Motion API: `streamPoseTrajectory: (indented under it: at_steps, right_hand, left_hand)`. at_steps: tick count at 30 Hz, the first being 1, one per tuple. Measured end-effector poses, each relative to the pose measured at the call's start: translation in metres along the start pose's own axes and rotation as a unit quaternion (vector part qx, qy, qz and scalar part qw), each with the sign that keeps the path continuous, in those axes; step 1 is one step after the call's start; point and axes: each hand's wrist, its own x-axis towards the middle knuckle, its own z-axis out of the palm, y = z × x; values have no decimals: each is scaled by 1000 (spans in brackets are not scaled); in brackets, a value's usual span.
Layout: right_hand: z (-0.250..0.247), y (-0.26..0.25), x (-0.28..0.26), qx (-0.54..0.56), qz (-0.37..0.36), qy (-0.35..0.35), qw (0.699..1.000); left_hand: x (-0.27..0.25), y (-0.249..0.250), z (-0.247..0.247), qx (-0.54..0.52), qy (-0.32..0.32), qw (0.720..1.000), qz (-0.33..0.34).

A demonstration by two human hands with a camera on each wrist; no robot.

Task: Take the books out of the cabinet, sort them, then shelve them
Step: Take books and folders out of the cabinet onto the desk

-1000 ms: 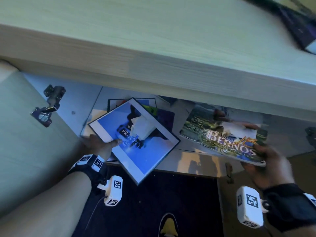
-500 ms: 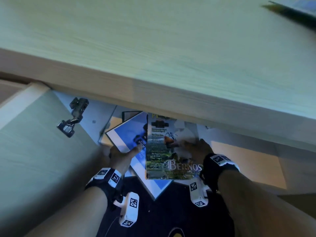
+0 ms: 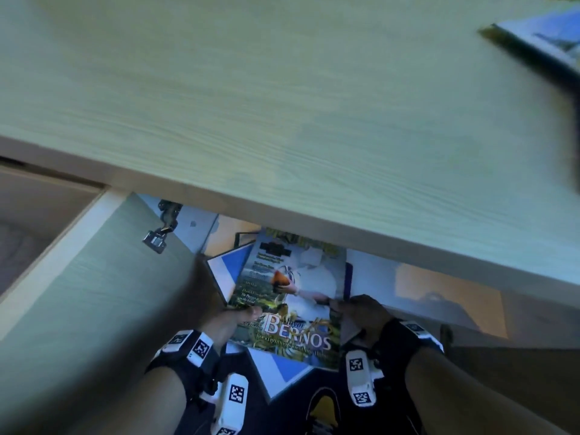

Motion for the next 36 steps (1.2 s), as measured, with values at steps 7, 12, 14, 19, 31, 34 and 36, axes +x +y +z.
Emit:
streamPoseTrajectory:
  at_steps: [7,12,14,19,31,34,36]
  right_hand:
    - [8,-17,-136,175,33,-113,978]
    - [37,-12,-238,218,-8,-101,971]
    - [51,-9,-283,229,-21,-95,969]
    - [87,-15,-400,243,-85,-76,963]
    - [32,-112,-514,255,-224,13,941]
    - [-5,-142,-495,261,-238,27,935]
    - [-36,-163,-473,260,-241,43,934]
  left_hand:
    - [-95,-34,12,-25,99,992,73]
    - [-170,-79,9,-23,55,988,145]
    - [-197,-105,-3,-1,65,982,177]
    - [-255,-163,-34,53,93,948,300]
    - [-430,-72,-1,-43,-58,872,483]
    - [-430,-11,12,-34,-39,864,500]
    - [-420,33,21,-29,-10,865,501]
